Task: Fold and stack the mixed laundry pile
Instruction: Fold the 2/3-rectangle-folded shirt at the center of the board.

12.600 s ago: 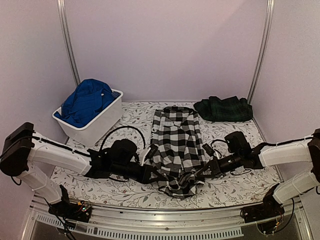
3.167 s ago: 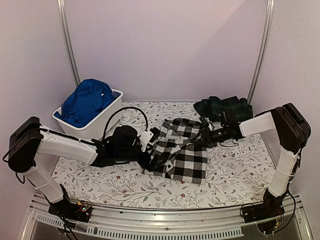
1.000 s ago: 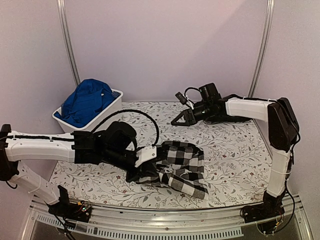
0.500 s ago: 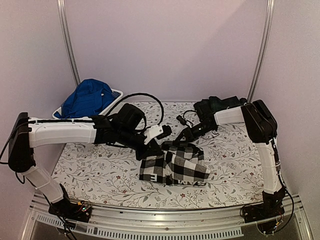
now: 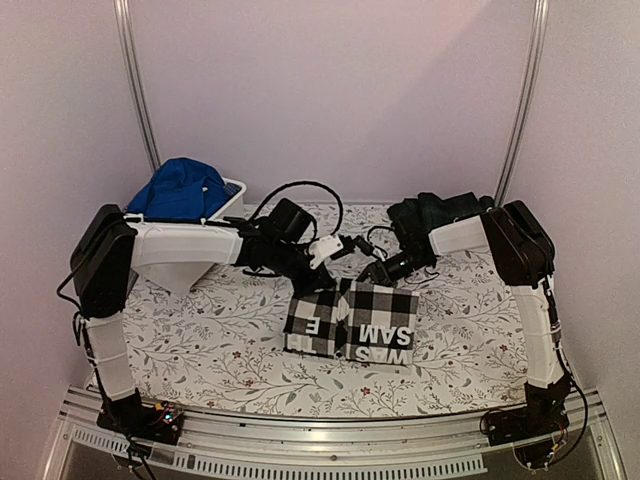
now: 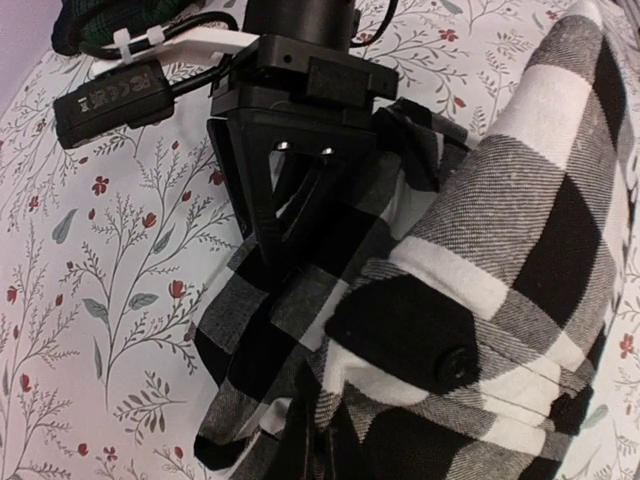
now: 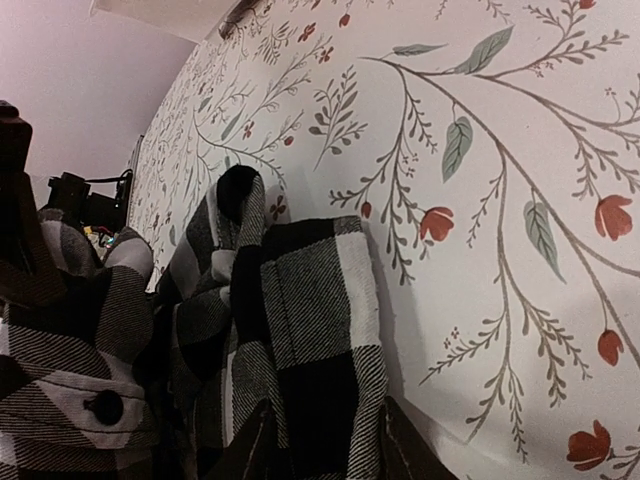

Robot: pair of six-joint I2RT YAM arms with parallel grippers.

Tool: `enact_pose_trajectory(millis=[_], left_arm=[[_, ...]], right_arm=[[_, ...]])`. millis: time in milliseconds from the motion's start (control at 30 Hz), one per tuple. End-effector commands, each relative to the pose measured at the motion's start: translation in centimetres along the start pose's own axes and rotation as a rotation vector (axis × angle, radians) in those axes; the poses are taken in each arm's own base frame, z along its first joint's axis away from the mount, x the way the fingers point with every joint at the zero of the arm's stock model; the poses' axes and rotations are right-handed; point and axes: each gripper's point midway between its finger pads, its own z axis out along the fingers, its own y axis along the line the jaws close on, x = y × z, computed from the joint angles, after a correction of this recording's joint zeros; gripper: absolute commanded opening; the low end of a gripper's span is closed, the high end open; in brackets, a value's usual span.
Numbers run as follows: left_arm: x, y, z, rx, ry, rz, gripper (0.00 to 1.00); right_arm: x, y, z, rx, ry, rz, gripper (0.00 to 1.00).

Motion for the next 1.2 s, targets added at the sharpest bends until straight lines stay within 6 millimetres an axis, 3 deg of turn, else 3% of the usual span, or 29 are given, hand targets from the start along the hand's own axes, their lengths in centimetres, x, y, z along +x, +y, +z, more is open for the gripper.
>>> enact_pose_trajectory(millis=[0, 133, 233, 433, 633, 700, 767, 967, 1100, 1167], left_arm=[[-1.5, 4.7, 0.8, -0.128, -0.044, -0.011, 0.0], [-1.1, 5.9, 2.3, -0.152, -0.048, -0.01, 0.0], [-0.2, 6.3, 3.7, -0.152, -0.027, -0.02, 0.0], [1.8, 6.8, 5.6, -0.176, -0.004, -0.03, 0.04], [1.8, 8.0, 5.9, -0.197, -0.03, -0.075, 0.12], [1.8, 9.0, 5.4, -0.21, -0.042, -0.115, 0.15], [1.4, 9.6, 4.4, -0.204, -0.063, -0.16, 0.25], [-0.4, 10.3, -1.8, -0.19, -0.244, -0.331, 0.55], [0.4, 9.8, -4.6, -0.106, -0.325, -0.462, 0.61], [1.1, 9.2, -4.9, -0.034, -0.353, -0.526, 0.62]], right_arm=[[2.1, 0.3, 0.7, -0.016, 0.047, 0.033, 0.33], [1.8, 0.2, 0.7, -0.006, 0.044, 0.024, 0.34], [0.8, -1.2, 0.0, 0.086, 0.035, 0.031, 0.38], [-3.6, -4.5, -6.3, 0.366, -0.099, 0.118, 0.52], [-4.7, -4.8, -11.9, 0.464, -0.217, 0.192, 0.56], [-4.3, -4.0, -13.2, 0.424, -0.256, 0.217, 0.57], [-3.7, -2.5, -14.4, 0.368, -0.296, 0.229, 0.58], [-1.1, 2.1, -15.4, 0.278, -0.337, 0.195, 0.61], [0.3, 3.4, -15.3, 0.243, -0.354, 0.181, 0.65], [1.0, 3.3, -14.7, 0.223, -0.337, 0.192, 0.66]])
